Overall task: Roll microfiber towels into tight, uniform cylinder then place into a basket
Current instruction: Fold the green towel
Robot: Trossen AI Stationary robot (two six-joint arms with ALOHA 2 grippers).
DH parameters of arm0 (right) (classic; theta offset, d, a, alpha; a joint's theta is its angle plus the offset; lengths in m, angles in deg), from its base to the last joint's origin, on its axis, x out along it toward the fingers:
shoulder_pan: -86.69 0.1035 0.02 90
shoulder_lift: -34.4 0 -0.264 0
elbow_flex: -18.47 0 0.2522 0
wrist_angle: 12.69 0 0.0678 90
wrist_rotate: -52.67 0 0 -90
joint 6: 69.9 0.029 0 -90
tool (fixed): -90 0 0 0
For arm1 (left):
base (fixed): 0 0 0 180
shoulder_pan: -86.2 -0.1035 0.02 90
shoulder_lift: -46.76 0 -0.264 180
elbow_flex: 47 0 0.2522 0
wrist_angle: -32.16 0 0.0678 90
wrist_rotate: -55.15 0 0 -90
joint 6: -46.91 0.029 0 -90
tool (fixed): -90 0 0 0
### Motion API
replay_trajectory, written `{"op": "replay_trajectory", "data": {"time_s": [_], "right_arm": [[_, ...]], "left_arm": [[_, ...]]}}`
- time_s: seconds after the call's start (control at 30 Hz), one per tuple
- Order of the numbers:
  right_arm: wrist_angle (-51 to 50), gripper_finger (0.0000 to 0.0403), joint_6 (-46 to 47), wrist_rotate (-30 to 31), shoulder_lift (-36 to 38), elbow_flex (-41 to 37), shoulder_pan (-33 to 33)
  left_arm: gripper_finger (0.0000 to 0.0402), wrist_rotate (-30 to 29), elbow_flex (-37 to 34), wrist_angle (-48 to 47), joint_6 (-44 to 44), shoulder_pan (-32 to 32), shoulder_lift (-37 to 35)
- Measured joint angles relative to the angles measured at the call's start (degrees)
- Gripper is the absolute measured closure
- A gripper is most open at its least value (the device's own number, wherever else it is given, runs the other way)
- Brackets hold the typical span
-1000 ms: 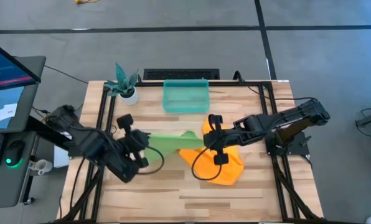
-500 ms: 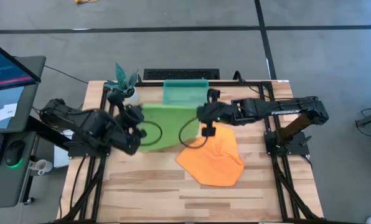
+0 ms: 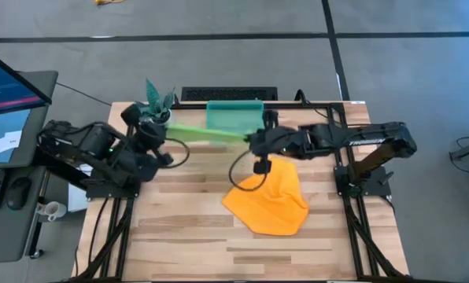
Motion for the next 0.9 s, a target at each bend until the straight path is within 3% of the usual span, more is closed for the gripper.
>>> {"op": "replay_trajectory", "data": {"time_s": [0.13,0.27,0.43,0.57,0.9], "right_arm": [[-2.0,0.0381,7.06,-4.22,0.02,-3.67,3.0],[0.42,0.0381,12.76,-9.72,0.0,-9.01,6.2],[5.8,0.0381,17.84,-11.56,-0.01,-15.42,10.59],[7.74,0.0381,22.95,-11.78,-0.03,-17.14,14.21],[12.15,0.0381,29.92,-13.7,-3.52,-20.35,21.19]], "left_arm": [[0.04,10.83,-0.87,0.11,-7.57,4.77,0.08],[0.04,16.38,-5.78,0.2,-16.73,10.45,1.6],[0.04,18.08,-15.78,4.26,-27.42,17.03,3.6],[0.04,17.59,-21.76,10.8,-30.86,21.7,6.05],[0.04,15.35,-19.98,12.34,-44.32,31.35,17.6]]}}
